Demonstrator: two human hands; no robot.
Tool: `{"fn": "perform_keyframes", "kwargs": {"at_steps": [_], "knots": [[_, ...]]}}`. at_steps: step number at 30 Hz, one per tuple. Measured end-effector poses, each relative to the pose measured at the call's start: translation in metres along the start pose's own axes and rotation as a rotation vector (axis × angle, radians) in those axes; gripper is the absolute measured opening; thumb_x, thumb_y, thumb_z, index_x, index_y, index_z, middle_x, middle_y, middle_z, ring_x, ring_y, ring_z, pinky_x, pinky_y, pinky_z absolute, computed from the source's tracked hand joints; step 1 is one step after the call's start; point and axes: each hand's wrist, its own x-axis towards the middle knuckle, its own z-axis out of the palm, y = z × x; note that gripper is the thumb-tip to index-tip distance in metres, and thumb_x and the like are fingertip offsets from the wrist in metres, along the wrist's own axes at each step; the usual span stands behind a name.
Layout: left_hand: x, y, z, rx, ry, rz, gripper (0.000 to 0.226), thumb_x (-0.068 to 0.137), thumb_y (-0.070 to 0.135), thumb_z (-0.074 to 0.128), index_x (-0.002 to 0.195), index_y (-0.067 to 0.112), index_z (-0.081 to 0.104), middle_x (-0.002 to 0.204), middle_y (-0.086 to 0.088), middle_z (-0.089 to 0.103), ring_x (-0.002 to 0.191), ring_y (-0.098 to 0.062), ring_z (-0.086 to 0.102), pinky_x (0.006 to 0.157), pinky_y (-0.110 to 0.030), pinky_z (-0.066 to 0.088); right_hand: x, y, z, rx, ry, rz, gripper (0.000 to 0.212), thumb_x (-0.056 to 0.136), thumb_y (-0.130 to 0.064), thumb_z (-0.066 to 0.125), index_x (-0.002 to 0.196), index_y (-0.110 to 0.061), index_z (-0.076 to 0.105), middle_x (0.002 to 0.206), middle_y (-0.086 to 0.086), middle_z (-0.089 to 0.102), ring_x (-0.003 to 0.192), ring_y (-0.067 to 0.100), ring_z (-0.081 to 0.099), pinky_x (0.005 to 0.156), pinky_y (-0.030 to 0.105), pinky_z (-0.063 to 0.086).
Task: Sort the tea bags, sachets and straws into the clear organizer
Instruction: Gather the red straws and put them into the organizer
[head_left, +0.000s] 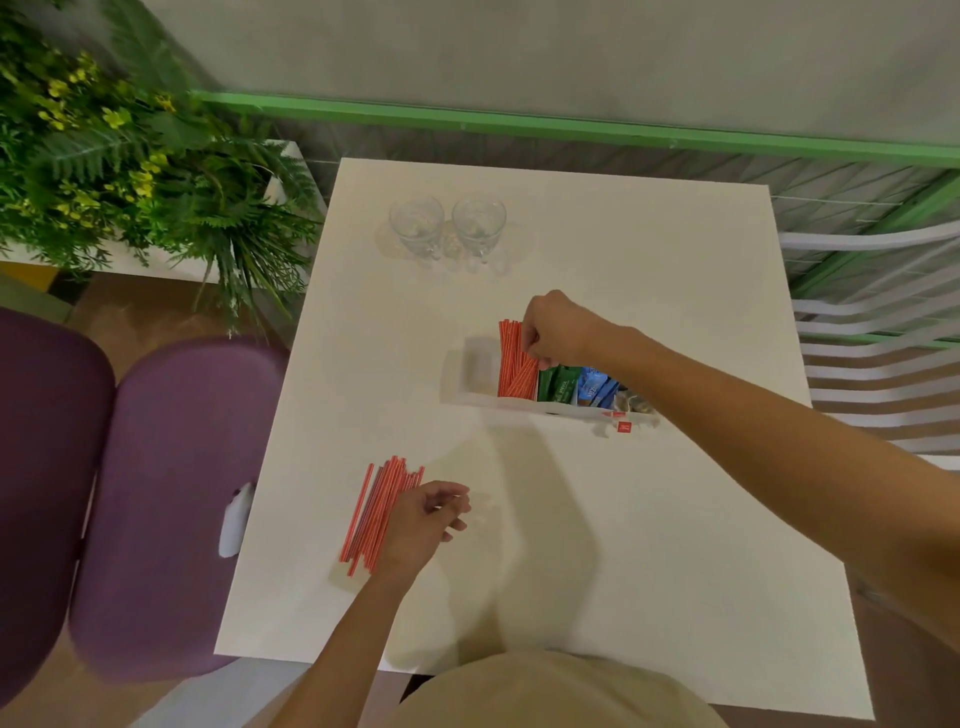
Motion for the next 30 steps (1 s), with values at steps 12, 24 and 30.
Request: {"fn": "perform_keyframes", "kwargs": {"at_steps": [12, 24, 30], "knots": [[0.000, -0.008, -0.002, 0.084, 0.011, 0.017, 0.012, 0.088, 0.007, 0.066, 0.092, 0.017, 0.072, 0.080, -0.004, 0.074, 0.063, -0.015, 0.068, 0.054, -0.022, 0.048, 0.017, -0.008, 0.009, -0.257, 0.029, -0.080, 0.009, 0.083, -0.003, 0.064, 0.090, -0.005, 0.068, 0.106, 0.014, 0.063, 0.086, 0.030, 0.065, 0.071, 0.035, 0.054], [0.001, -0.020, -0.049, 0.355, 0.360, 0.146, 0.013, 0.087, 0.010, 0.067, 0.095, 0.019, 0.072, 0.091, 0.005, 0.069, 0.077, -0.007, 0.065, 0.078, -0.020, 0.054, -0.040, -0.002, 0.018, -0.006, 0.193, -0.076, 0.009, 0.088, -0.016, 0.063, 0.092, -0.015, 0.071, 0.084, -0.002, 0.065, 0.074, 0.015, 0.059, 0.071, 0.031, 0.052], [0.008, -0.025, -0.058, 0.706, 0.384, 0.125, 0.043, 0.083, 0.033, 0.071, 0.124, 0.026, 0.058, 0.122, 0.008, 0.052, 0.099, -0.014, 0.061, 0.077, -0.032, 0.053, -0.076, 0.013, 0.094, 0.205, -0.061, 0.037, 0.008, 0.091, -0.013, 0.062, 0.089, -0.013, 0.069, 0.077, -0.002, 0.067, 0.061, 0.015, 0.070, 0.063, 0.030, 0.056]]}}
